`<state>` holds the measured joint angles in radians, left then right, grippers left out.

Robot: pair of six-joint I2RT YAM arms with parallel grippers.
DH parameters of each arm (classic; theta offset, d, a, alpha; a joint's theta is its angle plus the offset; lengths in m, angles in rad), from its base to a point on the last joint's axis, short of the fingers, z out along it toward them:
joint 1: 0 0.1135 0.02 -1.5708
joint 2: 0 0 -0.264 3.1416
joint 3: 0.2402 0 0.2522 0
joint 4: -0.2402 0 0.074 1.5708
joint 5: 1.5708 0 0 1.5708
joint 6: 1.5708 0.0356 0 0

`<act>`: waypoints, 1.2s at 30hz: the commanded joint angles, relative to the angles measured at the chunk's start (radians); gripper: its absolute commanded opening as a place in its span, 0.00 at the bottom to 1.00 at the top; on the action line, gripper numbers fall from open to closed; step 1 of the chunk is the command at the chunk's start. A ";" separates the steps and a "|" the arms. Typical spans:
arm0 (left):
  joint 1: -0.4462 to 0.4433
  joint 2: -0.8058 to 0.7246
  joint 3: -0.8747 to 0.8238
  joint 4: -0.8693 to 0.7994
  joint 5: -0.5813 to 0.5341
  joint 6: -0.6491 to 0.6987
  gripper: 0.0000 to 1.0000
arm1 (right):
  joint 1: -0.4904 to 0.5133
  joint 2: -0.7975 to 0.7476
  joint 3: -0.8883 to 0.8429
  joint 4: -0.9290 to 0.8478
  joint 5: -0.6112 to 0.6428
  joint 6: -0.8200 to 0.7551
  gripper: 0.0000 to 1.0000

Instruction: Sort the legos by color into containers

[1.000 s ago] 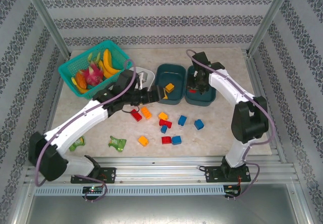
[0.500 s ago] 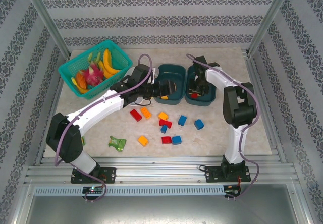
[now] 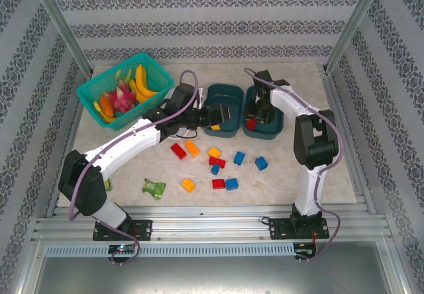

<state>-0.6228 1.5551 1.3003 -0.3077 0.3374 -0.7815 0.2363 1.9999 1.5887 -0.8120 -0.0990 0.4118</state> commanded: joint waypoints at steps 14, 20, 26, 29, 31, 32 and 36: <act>0.032 -0.469 -0.225 -0.299 -0.274 -0.107 0.95 | 0.534 -0.379 -0.146 0.174 0.096 -0.164 0.57; 0.032 -0.766 -0.396 -0.474 -0.431 -0.222 0.95 | 0.728 -0.269 -0.106 0.177 0.104 -0.166 0.60; 0.032 -0.954 -0.488 -0.621 -0.457 -0.312 0.92 | 0.797 -0.083 -0.006 0.126 0.173 -0.112 0.60; 0.032 -1.030 -0.497 -0.686 -0.488 -0.335 0.91 | 0.801 0.002 0.048 0.102 0.206 -0.095 0.61; 0.032 -1.070 -0.496 -0.721 -0.503 -0.347 0.91 | 0.800 0.048 0.073 0.096 0.230 -0.084 0.63; 0.032 -1.084 -0.495 -0.731 -0.505 -0.349 0.91 | 0.801 0.069 0.097 0.084 0.238 -0.082 0.63; 0.032 -1.107 -0.485 -0.761 -0.504 -0.354 0.90 | 0.801 0.141 0.150 0.063 0.248 -0.075 0.64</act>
<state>-0.6003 0.4587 0.8062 -0.9943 -0.1387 -1.1084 1.0363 2.1105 1.6878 -0.7086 0.1009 0.3145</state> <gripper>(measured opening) 0.898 0.635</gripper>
